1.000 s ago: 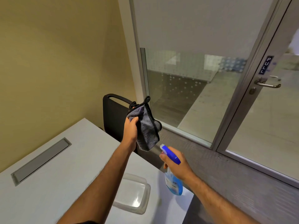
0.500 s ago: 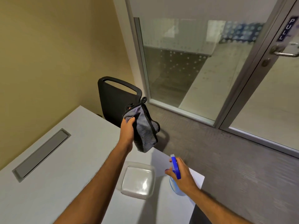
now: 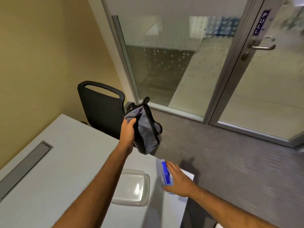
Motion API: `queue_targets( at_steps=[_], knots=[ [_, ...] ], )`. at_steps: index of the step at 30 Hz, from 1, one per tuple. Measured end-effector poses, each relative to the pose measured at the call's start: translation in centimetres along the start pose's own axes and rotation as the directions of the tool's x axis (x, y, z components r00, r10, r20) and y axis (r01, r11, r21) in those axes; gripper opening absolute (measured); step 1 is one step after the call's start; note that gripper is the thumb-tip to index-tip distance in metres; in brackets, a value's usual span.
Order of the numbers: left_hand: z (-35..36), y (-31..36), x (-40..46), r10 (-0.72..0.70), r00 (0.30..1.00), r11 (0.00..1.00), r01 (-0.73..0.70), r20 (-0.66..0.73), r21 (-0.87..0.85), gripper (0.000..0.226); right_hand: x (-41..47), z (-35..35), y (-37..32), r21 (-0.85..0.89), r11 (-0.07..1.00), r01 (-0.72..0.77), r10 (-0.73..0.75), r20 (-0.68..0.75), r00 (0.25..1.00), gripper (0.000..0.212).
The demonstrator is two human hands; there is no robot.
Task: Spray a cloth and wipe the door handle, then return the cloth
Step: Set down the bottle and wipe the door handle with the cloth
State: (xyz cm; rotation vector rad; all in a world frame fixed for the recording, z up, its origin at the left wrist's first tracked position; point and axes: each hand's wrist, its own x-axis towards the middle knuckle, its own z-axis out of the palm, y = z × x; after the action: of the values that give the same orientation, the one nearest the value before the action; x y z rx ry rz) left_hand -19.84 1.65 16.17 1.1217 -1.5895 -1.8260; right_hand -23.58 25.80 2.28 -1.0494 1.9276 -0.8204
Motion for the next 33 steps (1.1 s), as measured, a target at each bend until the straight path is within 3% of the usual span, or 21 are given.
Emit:
queue_targets(
  at_steps=[4,7,9,13,15,20,26,29,33],
  knots=[
    [4.1,1.3,-0.5,0.003,0.999,0.998,0.0,0.037,-0.056,0.035,-0.8,-4.6,-0.2,0.067,0.996,0.054,-0.051,-0.058,0.997,0.097],
    [8.1,2.3,-0.4,0.013,0.997,0.996,-0.006,0.074,-0.084,0.035,-0.2,-9.6,-1.3,0.301,0.951,0.068,0.003,-0.229,0.973,0.102],
    [11.3,3.0,-0.3,0.018,0.996,0.995,-0.008,0.089,-0.104,0.032,0.5,-13.8,-2.5,0.5,0.861,0.095,0.091,-0.335,0.938,0.104],
    [18.8,4.2,-0.2,0.036,0.985,0.992,-0.015,0.169,-0.123,0.027,2.2,-22.3,-3.4,0.731,0.649,0.212,0.129,-0.381,0.916,0.053],
    [22.6,4.6,0.3,0.04,0.965,0.994,-0.011,0.258,-0.112,0.028,2.5,-26.2,-3.5,0.734,0.642,0.224,0.154,-0.409,0.899,0.04],
    [31.7,6.6,2.0,0.027,0.884,0.998,0.002,0.467,-0.063,0.046,2.9,-35.9,-0.5,0.686,0.696,0.211,0.214,-0.479,0.851,0.046],
    [41.8,8.4,4.3,0.057,0.821,0.998,-0.045,0.568,-0.035,0.053,1.4,-47.1,4.4,0.662,0.728,0.18,0.233,-0.485,0.843,0.033],
    [46.2,9.3,5.4,0.076,0.801,0.995,-0.1,0.594,0.007,0.056,0.9,-51.0,6.6,0.736,0.653,0.179,0.273,-0.449,0.851,0.033],
    [50.9,10.6,8.1,0.055,0.777,0.986,-0.141,0.627,0.088,0.055,0.5,-55.7,8.5,0.886,0.417,0.203,0.236,-0.321,0.917,0.026]
  ],
)
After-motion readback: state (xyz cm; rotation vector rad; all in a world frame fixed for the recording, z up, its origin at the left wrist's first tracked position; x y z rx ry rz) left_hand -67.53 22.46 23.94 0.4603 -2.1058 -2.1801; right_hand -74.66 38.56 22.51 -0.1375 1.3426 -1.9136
